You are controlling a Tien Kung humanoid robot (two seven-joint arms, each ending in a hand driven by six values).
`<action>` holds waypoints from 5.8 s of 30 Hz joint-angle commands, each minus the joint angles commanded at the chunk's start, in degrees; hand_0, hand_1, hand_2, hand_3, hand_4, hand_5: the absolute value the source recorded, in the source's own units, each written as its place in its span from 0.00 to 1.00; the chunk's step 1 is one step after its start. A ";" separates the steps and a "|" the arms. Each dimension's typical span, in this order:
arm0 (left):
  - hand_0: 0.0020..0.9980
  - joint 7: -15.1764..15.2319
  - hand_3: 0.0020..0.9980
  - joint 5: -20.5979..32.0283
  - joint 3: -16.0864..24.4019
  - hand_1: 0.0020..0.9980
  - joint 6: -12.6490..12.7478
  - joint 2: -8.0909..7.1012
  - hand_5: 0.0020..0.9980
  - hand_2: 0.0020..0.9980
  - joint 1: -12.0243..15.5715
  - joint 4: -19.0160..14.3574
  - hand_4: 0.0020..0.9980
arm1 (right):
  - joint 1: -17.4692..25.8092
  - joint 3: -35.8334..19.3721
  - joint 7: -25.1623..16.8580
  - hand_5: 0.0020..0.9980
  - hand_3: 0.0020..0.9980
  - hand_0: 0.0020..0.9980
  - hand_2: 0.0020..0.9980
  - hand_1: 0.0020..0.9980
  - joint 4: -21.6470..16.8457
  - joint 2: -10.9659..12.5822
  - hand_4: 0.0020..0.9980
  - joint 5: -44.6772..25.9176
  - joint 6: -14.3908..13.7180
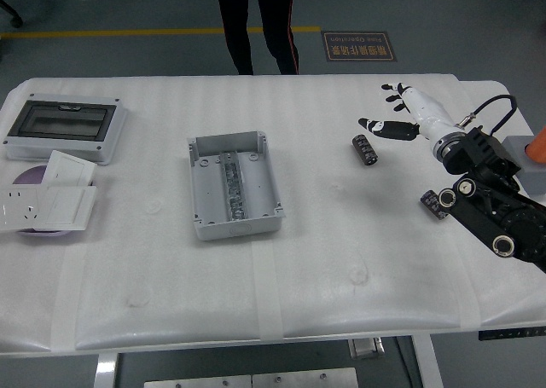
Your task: Pick up the battery,place it into the box
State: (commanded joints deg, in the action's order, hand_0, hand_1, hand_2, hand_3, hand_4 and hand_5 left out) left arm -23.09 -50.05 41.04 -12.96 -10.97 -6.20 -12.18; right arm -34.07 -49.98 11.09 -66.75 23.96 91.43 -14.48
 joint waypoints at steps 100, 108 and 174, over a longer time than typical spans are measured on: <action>0.47 1.52 0.45 0.05 0.14 0.61 -0.21 0.15 0.38 0.55 -0.46 -0.03 0.47 | -15.37 30.65 0.28 0.49 0.83 0.70 0.73 0.63 29.78 -9.57 0.84 -10.77 4.20; 0.47 1.78 0.45 -0.08 0.46 0.61 -0.17 0.11 0.38 0.55 -0.44 -0.04 0.47 | -15.19 30.96 0.45 0.48 0.81 0.69 0.69 0.60 29.54 -9.79 0.81 -10.26 2.74; 0.46 6.78 0.45 0.29 0.05 0.61 1.15 -0.09 0.44 0.60 -1.51 0.08 0.46 | -14.83 33.55 1.00 0.00 0.72 0.58 0.51 0.51 28.37 -10.29 0.29 -7.24 1.94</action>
State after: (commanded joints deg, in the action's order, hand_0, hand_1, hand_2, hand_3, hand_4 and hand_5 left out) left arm -16.31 -49.76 41.09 -11.81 -11.06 -7.70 -12.10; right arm -48.90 -16.43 12.09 -38.38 13.67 84.19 -12.54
